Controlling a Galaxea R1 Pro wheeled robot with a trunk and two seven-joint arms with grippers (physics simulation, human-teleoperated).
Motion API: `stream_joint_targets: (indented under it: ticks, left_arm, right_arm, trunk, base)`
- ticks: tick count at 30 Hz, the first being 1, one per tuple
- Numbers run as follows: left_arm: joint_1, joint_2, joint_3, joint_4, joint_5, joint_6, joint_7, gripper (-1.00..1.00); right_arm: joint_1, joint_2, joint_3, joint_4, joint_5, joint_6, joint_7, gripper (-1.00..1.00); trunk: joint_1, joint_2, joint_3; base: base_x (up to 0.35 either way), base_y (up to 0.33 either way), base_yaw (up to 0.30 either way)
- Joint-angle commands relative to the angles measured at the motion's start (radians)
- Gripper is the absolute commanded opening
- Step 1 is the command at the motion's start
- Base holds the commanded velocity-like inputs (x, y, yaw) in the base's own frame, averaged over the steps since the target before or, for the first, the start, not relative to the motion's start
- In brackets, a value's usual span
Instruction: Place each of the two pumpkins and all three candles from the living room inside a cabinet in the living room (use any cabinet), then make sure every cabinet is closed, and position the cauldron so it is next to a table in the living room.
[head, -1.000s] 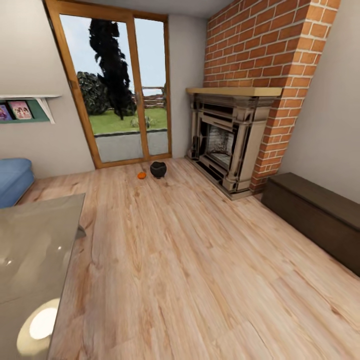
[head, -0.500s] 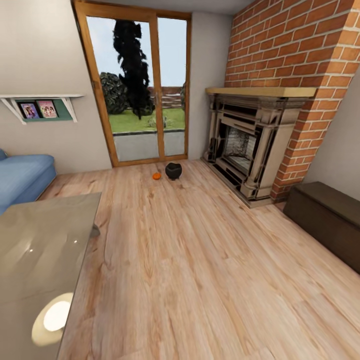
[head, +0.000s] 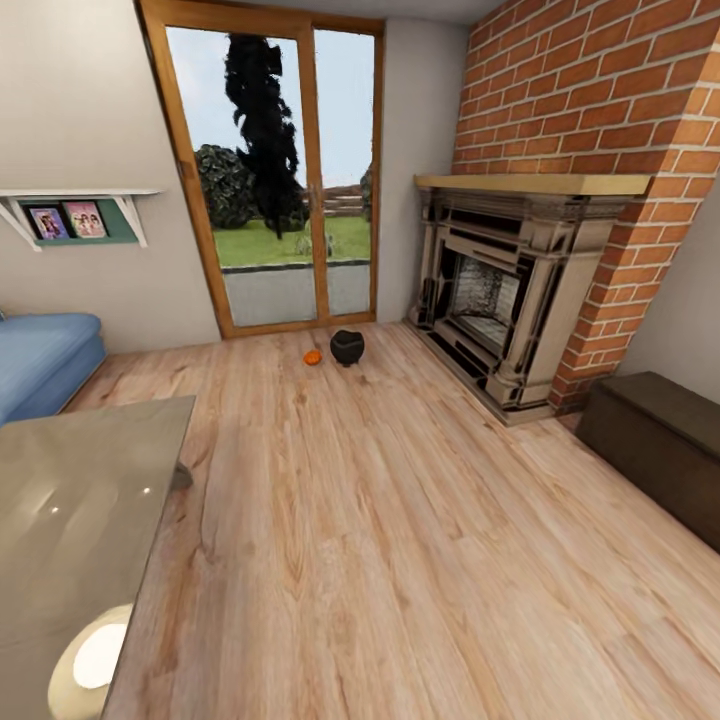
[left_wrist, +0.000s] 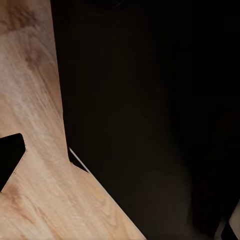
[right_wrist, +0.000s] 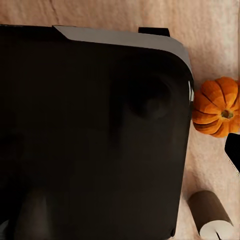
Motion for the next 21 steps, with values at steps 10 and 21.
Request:
stream_joint_targets:
  ticks: [10, 21]
  left_arm:
    - [0.000, 0.002, 0.000, 0.000, 0.001, 0.001, 0.001, 1.00]
    - [0.000, 0.002, 0.000, 0.000, 0.002, 0.001, 0.001, 1.00]
  right_arm:
    - [0.000, -0.005, 0.000, -0.003, 0.002, 0.000, -0.002, 1.00]
    - [0.000, -0.002, 0.000, -0.005, 0.003, -0.003, -0.008, 1.00]
  trunk:
    - [0.000, 0.000, 0.000]
    - [0.000, 0.000, 0.000]
  base:
    - [0.323, 0.093, 0.000]
    - [0.323, 0.083, -0.045]
